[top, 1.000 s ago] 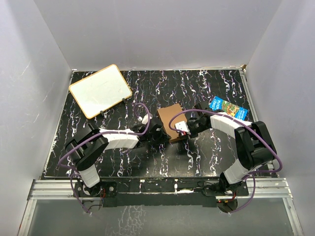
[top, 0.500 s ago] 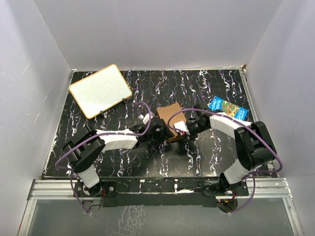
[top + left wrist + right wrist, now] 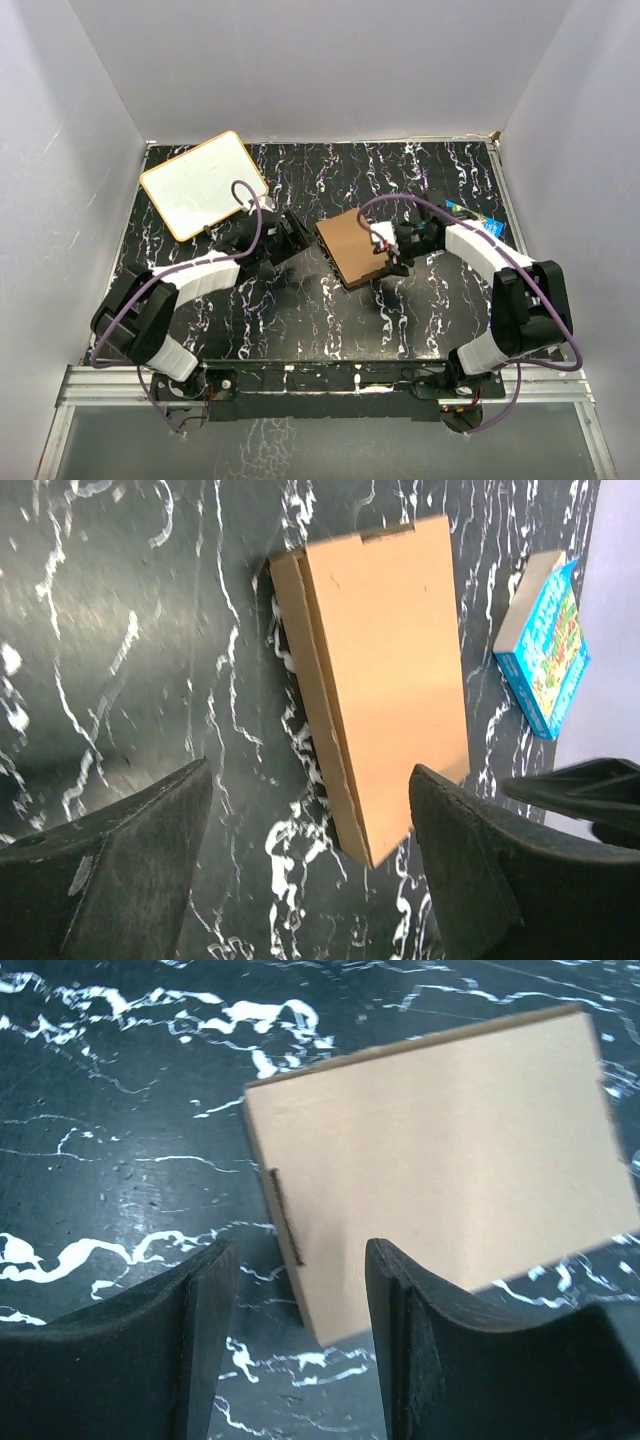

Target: Fold the paper box

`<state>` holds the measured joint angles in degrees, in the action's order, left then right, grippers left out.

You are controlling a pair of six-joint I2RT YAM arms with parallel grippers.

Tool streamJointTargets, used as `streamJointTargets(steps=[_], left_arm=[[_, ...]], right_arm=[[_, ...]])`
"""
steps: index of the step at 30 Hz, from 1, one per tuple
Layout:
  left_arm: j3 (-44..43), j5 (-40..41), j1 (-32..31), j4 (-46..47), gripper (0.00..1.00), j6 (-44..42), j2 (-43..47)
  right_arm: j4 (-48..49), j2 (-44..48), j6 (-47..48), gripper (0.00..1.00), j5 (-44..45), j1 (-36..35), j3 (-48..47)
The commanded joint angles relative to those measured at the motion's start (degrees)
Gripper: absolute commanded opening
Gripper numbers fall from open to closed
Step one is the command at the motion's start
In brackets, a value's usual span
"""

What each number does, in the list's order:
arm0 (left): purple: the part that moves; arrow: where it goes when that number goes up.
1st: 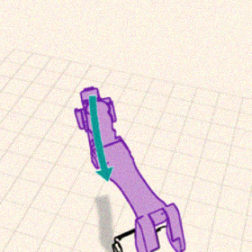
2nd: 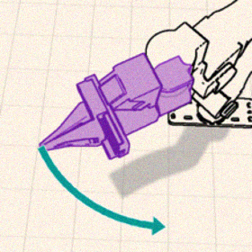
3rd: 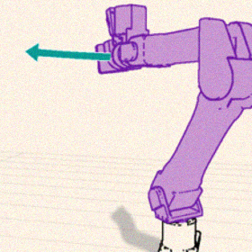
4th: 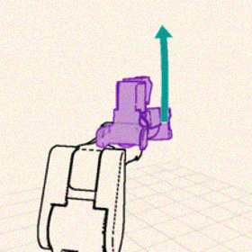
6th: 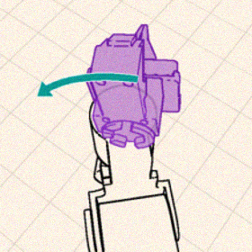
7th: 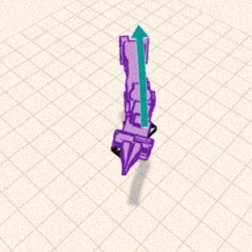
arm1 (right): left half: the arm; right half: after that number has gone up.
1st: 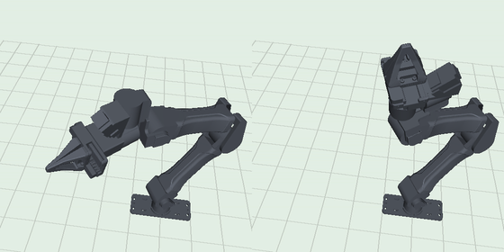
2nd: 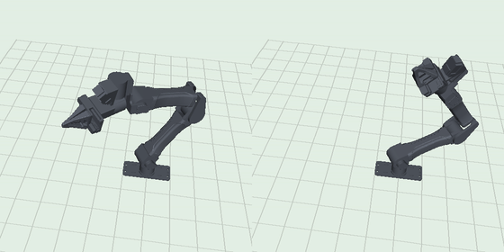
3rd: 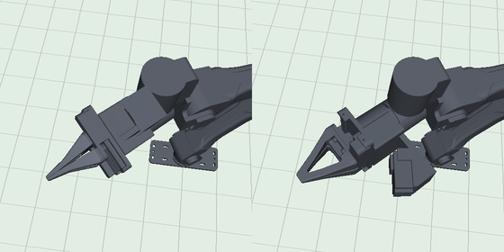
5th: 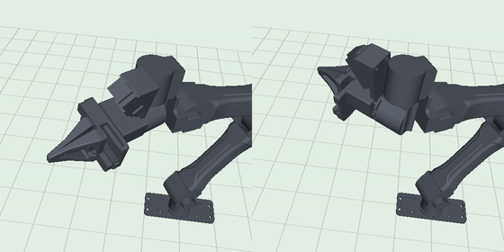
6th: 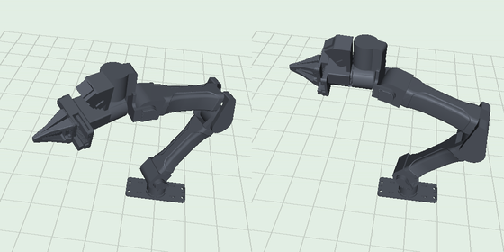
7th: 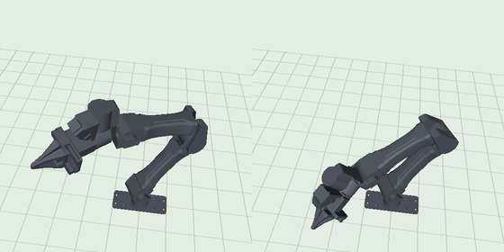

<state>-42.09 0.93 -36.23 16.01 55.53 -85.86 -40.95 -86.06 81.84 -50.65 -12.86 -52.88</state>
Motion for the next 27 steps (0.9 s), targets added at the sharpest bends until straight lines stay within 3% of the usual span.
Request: streamJointTargets(steps=[1, 3, 5, 8, 9, 12, 20, 24, 27], left_arm=[[-4.5, -8.4, 4.3, 1.4, 0.78, -5.5, -3.6], [-6.3, -9.5, 5.5, 2.0, 0.78, -5.8, -6.0], [-8.0, -10.1, 6.4, 2.5, 0.77, -5.3, -8.7], [-11.1, -11.6, 7.1, 3.9, 0.76, -4.4, -13.2], [-12.2, -12.0, 7.1, 4.0, 0.75, -4.2, -14.9], [-16.1, -12.6, 7.3, 2.6, 0.7, -3.8, -19.6], [-23.4, -14.0, 7.2, -0.1, 0.51, -3.7, -28.6], [-23.9, -14.7, 7.2, -0.4, 0.3, -3.3, -29.7], [-23.8, -15.5, 7.2, -0.3, 0.2, -3.3, -29.8]], right_arm=[[-2.4, -0.7, -5.7, 0.57, -13.4, 6.1, -6.3], [0.1, -3.5, -15.7, 0.56, -17.5, 8.5, -9.2], [7.9, -6.7, -36.6, 0.54, -19.3, 10.5, -11.2], [20.6, -11.4, -62.4, 0.55, -13.6, 11.2, -12.6], [22.3, -13.1, -66.9, 0.55, -11.9, 11.4, -13.6], [21.4, -20.2, -72.0, 0.55, -8.1, 11.5, -18.2], [18.0, -30.9, -72.4, 0.52, -5.8, 11.3, -24.3], [18.0, -32.4, -72.6, 0.46, -5.9, 10.8, -24.1], [18.0, -33.3, -72.7, 0.42, -6.2, 10.7, -23.9]])
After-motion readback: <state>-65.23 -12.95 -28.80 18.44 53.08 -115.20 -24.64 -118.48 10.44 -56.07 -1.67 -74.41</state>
